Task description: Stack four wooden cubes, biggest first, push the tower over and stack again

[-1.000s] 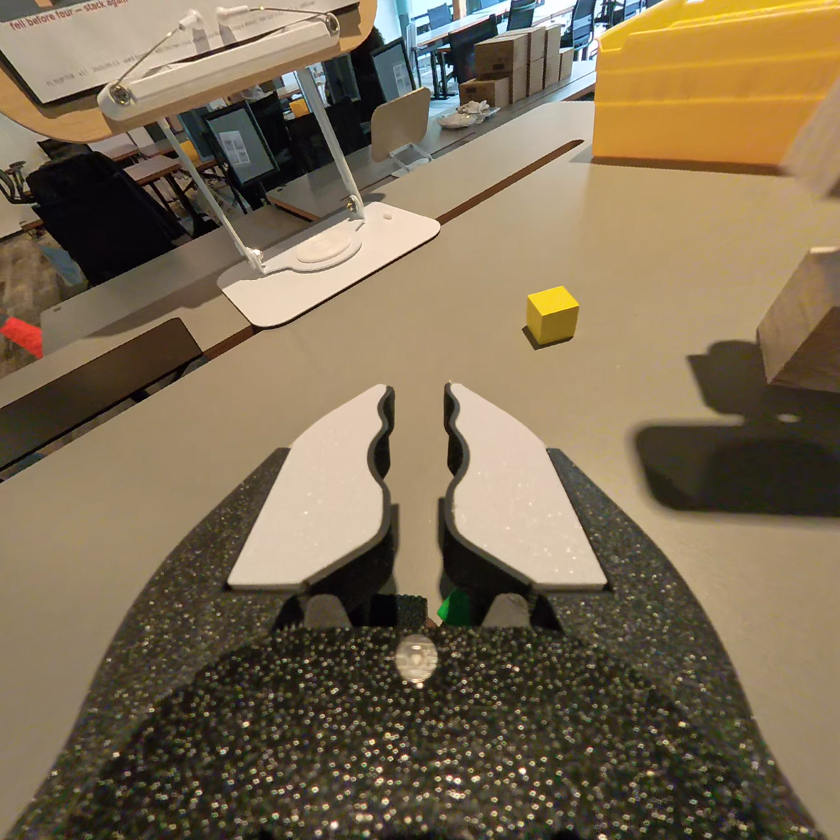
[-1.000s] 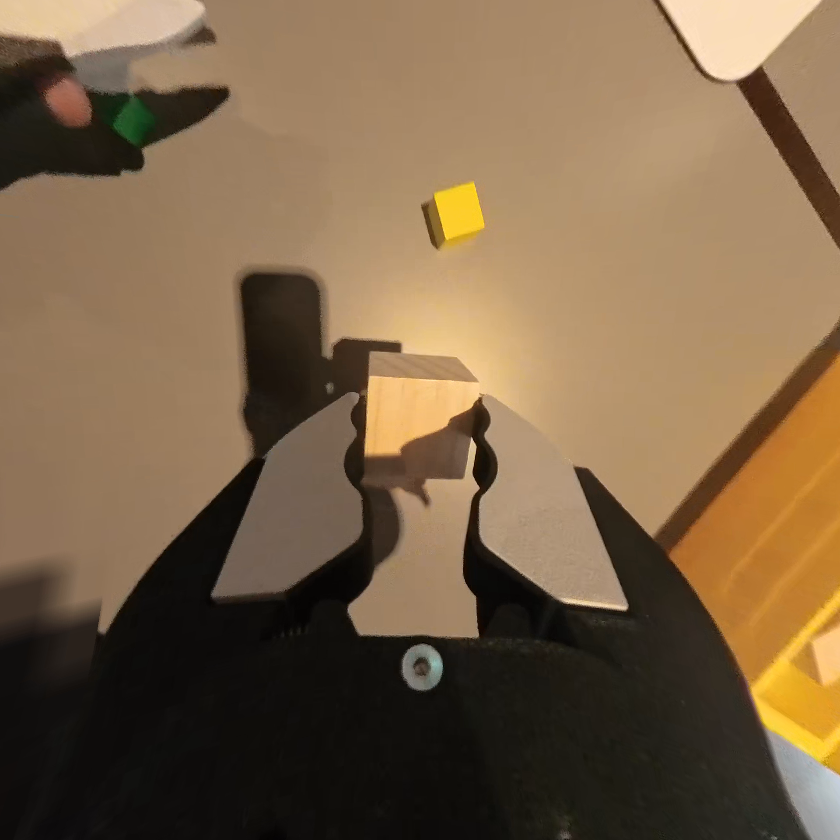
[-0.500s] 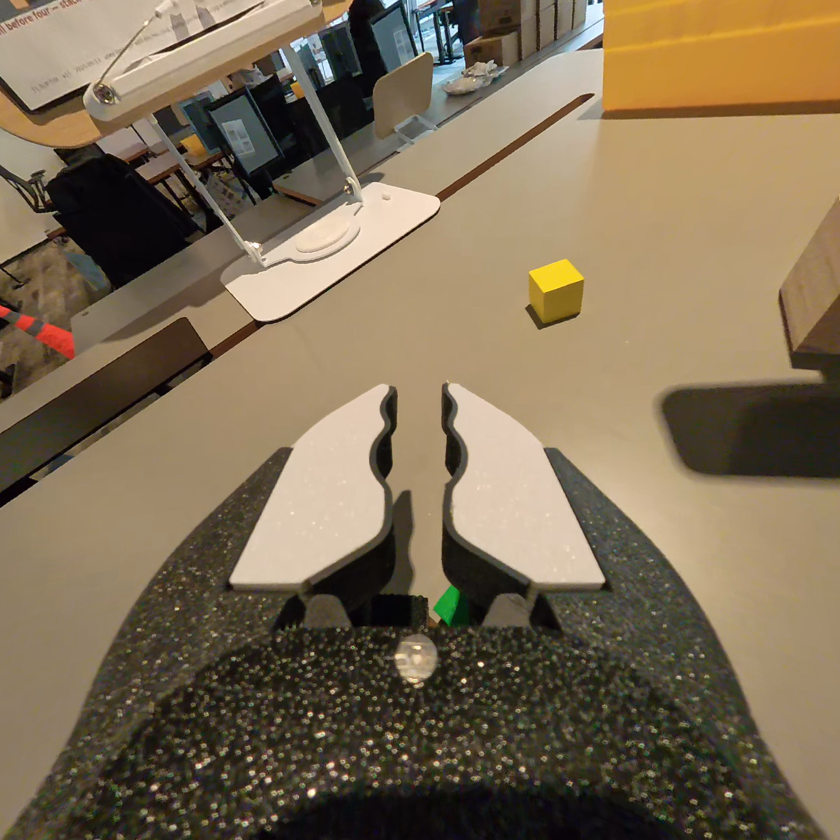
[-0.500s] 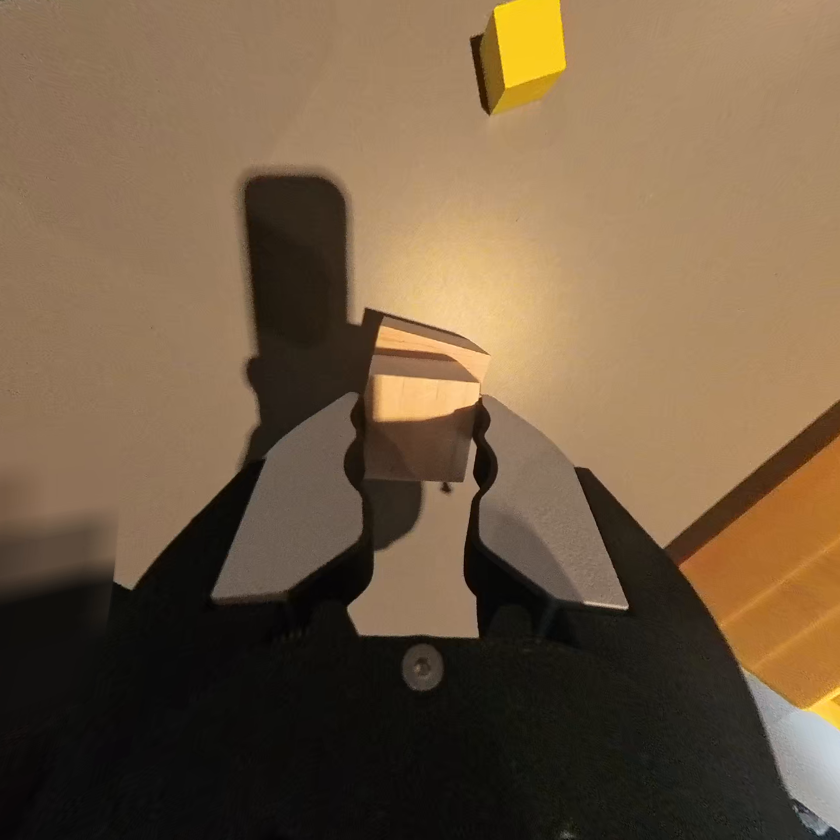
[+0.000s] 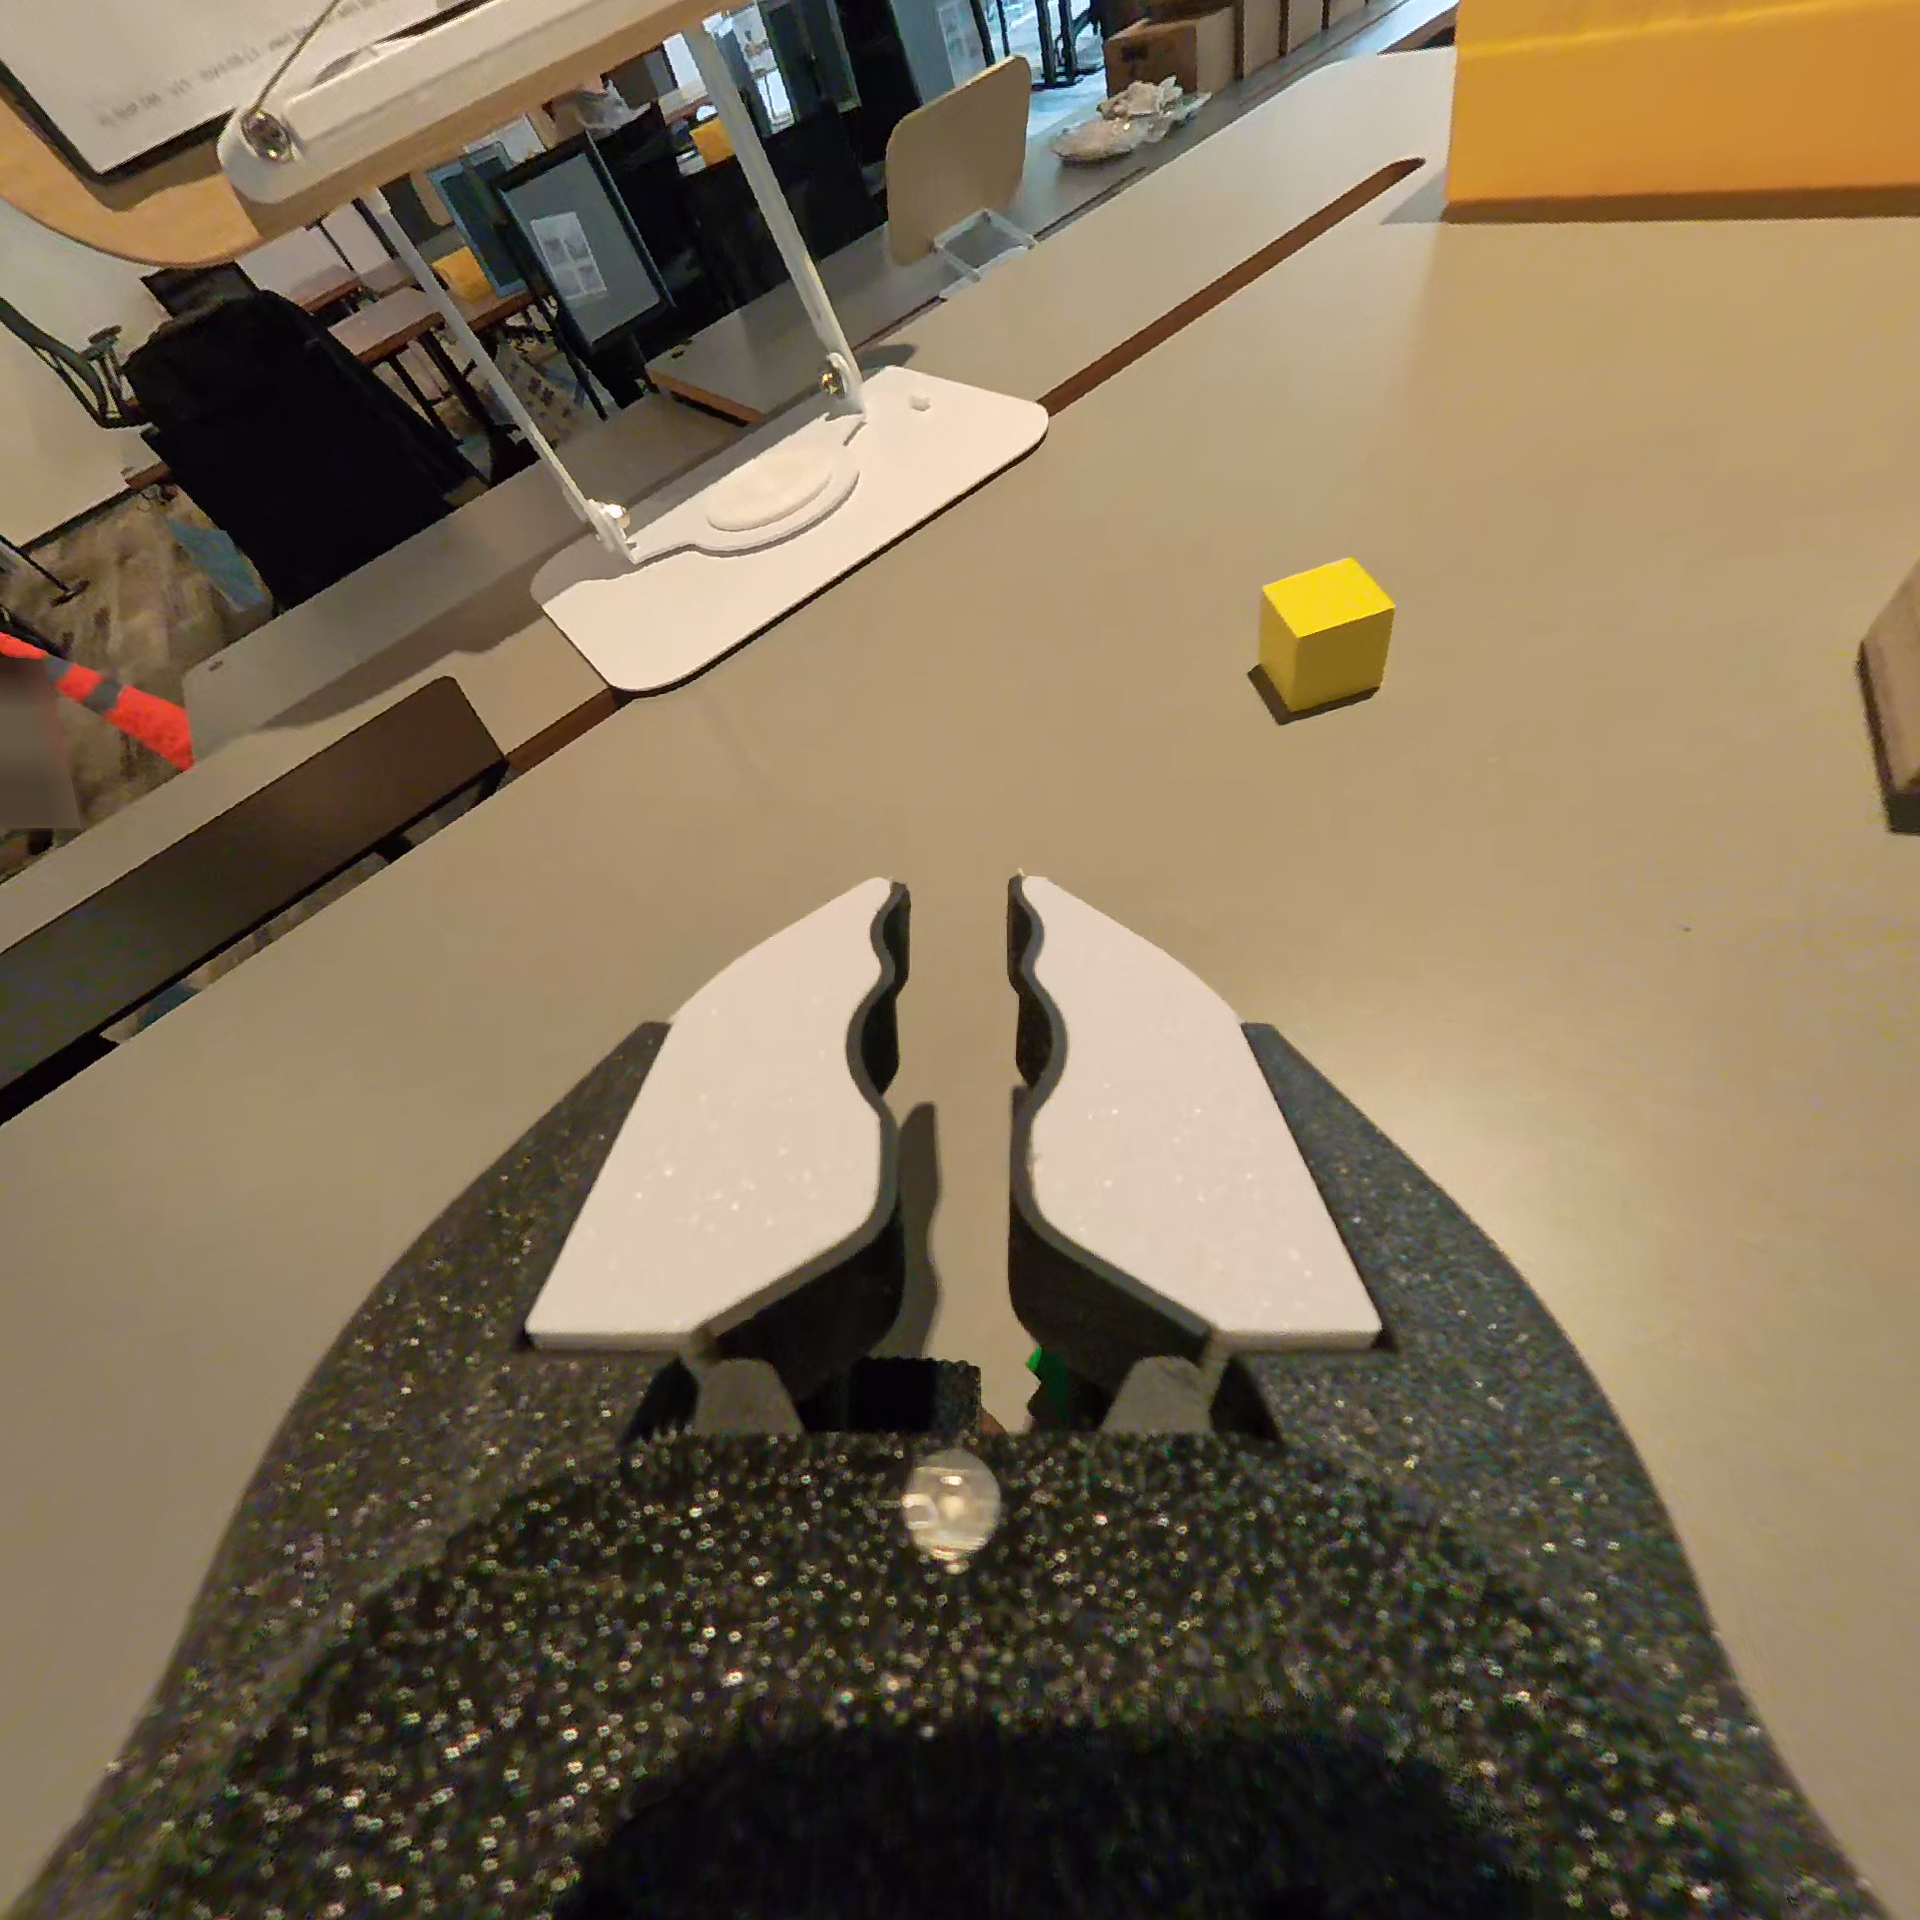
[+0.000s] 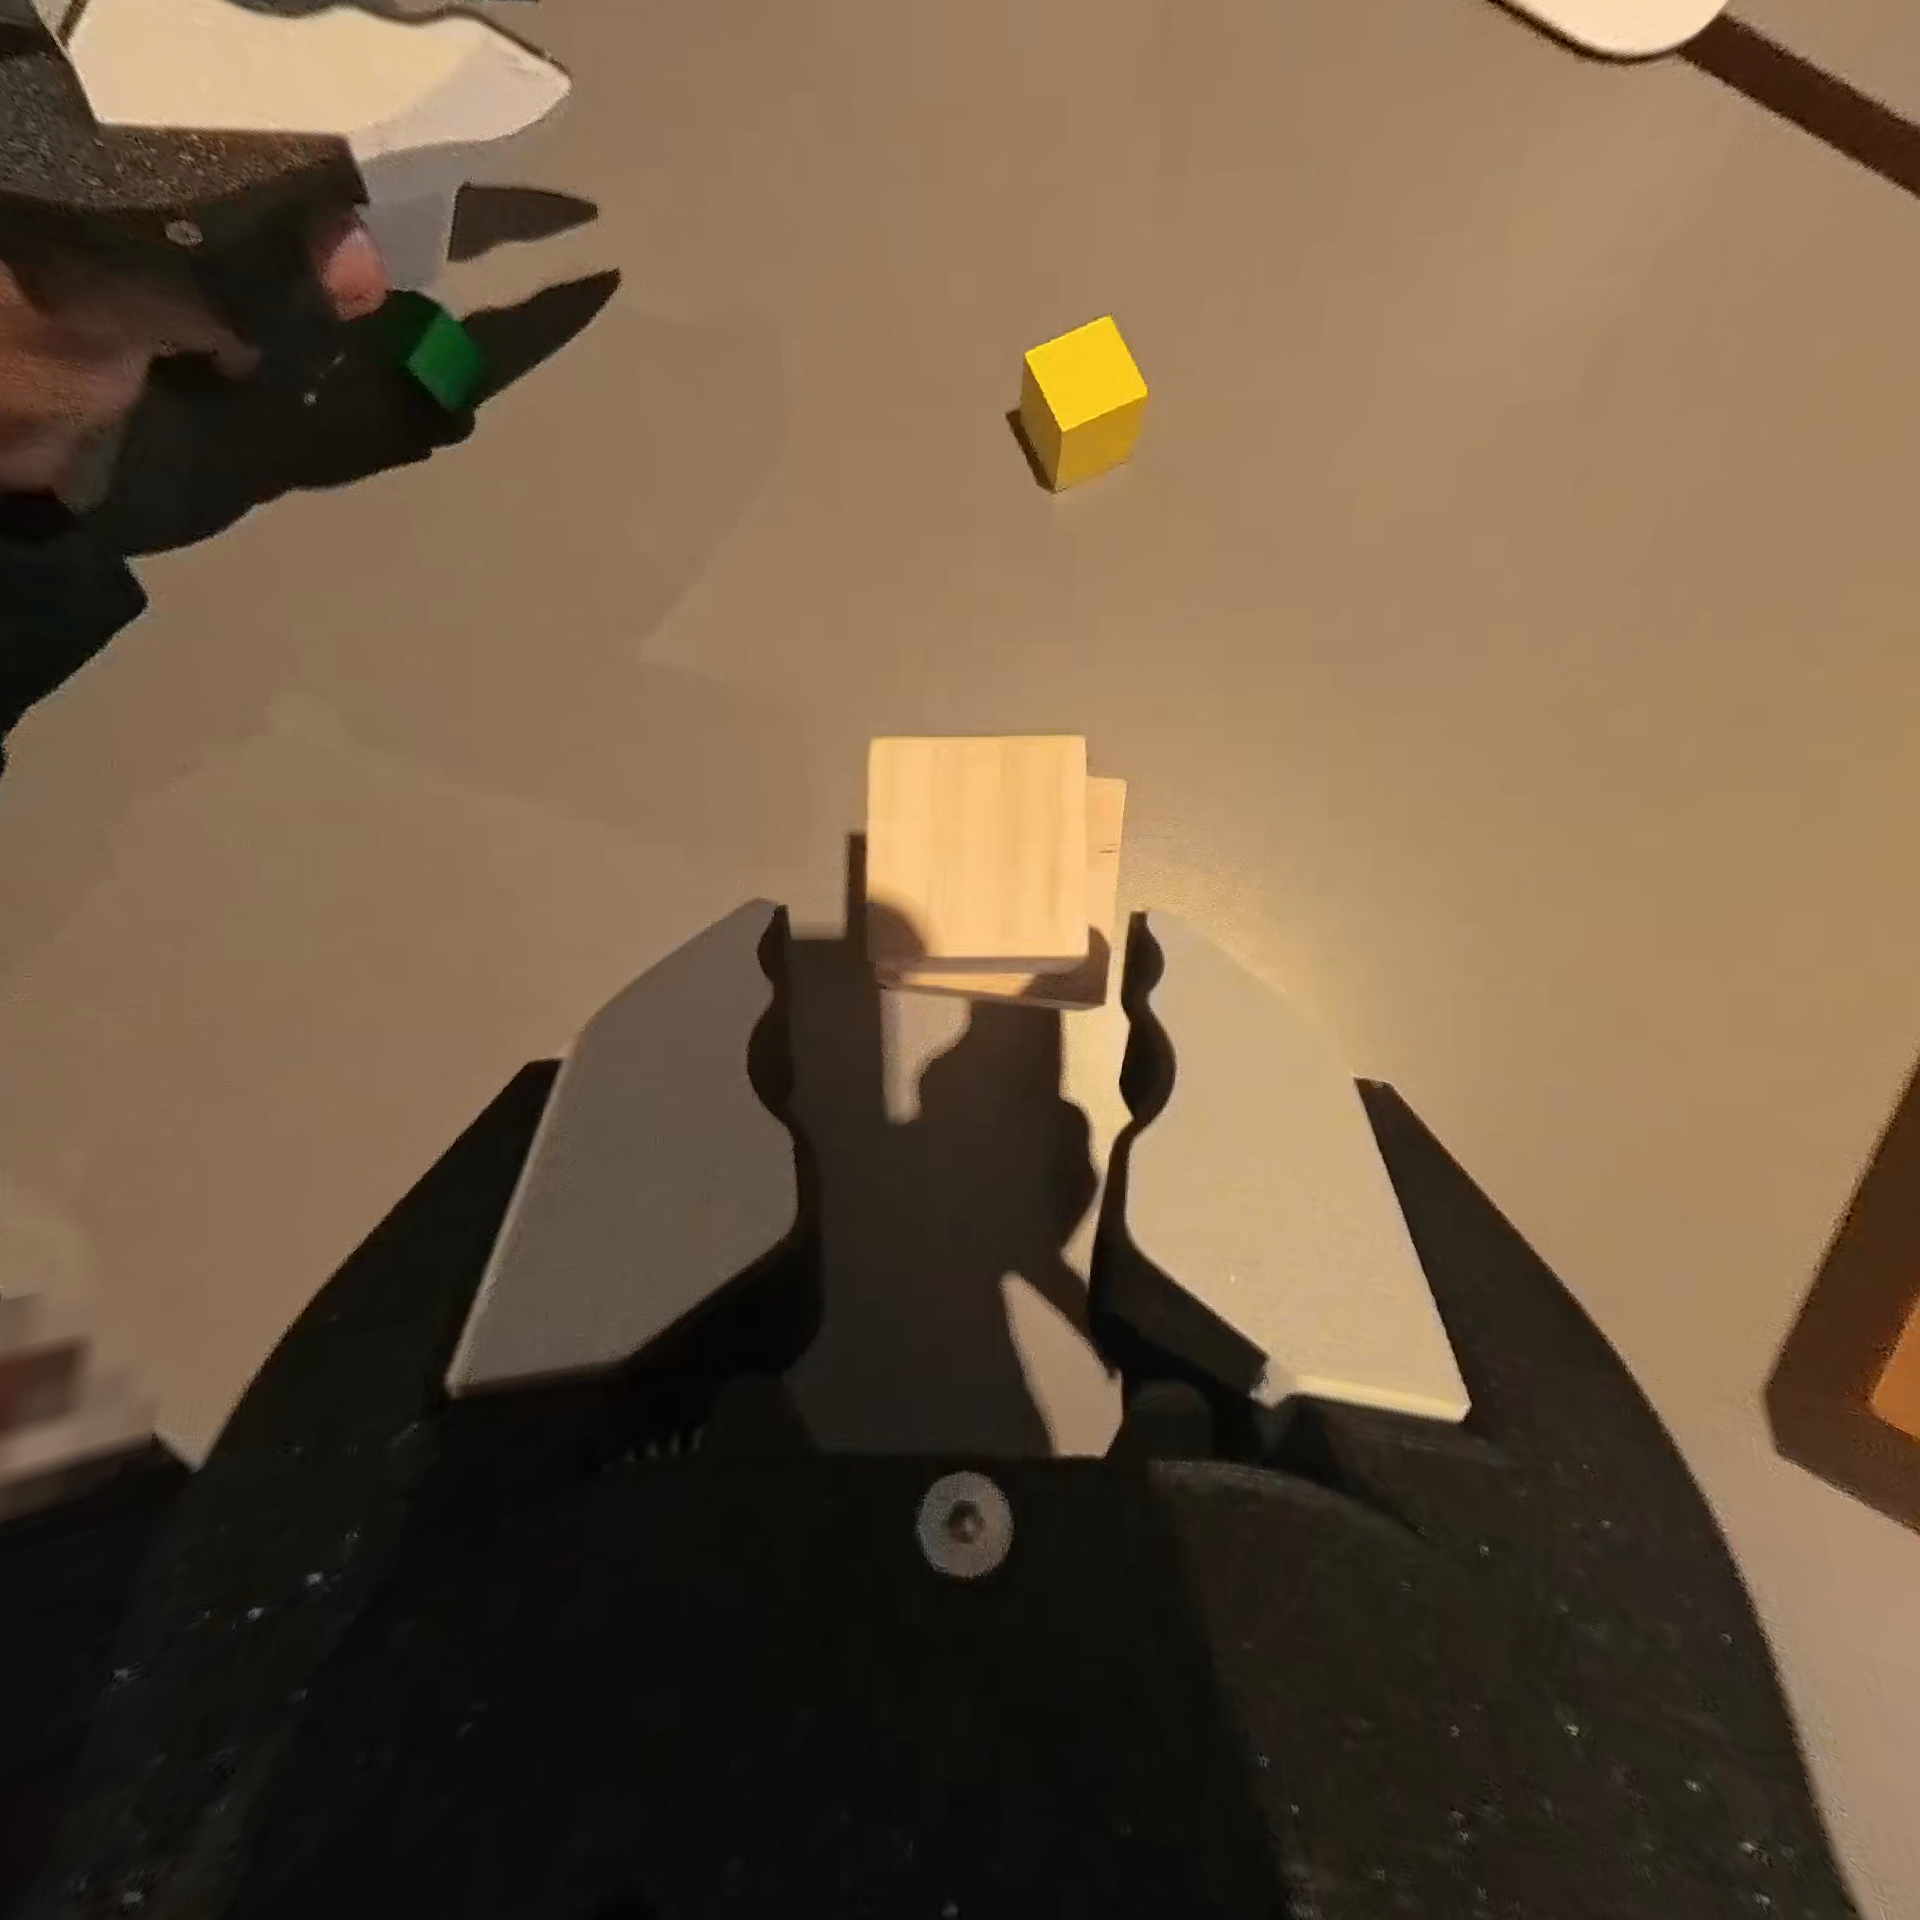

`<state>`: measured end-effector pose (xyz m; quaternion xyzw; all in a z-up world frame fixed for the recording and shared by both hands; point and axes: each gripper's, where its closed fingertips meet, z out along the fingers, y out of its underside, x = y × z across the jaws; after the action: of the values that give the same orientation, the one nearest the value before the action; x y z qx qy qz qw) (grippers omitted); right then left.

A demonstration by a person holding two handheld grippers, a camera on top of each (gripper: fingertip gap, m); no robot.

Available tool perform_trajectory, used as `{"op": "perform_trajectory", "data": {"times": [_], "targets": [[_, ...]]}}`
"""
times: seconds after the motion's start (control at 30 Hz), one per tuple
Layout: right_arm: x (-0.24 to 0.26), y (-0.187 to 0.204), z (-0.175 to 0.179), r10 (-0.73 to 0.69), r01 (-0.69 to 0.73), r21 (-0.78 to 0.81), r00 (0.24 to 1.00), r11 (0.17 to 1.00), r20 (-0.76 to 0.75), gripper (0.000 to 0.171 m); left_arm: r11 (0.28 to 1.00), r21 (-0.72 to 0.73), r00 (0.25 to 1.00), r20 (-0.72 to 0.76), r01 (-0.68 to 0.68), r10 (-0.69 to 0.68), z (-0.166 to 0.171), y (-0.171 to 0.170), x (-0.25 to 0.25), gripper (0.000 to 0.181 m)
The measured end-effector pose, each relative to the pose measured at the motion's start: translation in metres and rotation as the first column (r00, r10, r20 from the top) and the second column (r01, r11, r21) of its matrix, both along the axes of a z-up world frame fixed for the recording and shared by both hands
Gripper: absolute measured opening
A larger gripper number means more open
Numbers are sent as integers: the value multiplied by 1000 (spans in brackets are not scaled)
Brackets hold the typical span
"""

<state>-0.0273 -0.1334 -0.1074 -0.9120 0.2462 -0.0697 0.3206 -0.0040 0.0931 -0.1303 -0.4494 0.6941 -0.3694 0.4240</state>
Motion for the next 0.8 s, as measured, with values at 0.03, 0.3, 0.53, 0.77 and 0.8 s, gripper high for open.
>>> {"op": "perform_trajectory", "data": {"times": [0.03, 0.3, 0.53, 0.77, 0.8], "targets": [[1, -1, -2, -9, 8, 17, 1000, 1000, 16, 61, 1000, 5, 1000, -4, -1, 1, -1, 0, 0, 17], [11, 8, -3, -77, 60, 139, 990, 988, 117, 45, 999, 44, 1000, -15, 4, -3, -4, -3, 0, 16], [16, 6, -1, -135, 111, 165, 980, 980, 147, 43, 1000, 31, 1000, -4, 0, 0, -2, -2, 0, 16], [16, 6, -1, -147, 123, 160, 978, 979, 147, 43, 1000, 29, 1000, -7, -6, 6, -2, -1, -1, 16], [16, 6, -1, -147, 123, 160, 978, 979, 149, 43, 1000, 29, 1000, -7, -6, 7, -3, 0, -1, 16]]}}
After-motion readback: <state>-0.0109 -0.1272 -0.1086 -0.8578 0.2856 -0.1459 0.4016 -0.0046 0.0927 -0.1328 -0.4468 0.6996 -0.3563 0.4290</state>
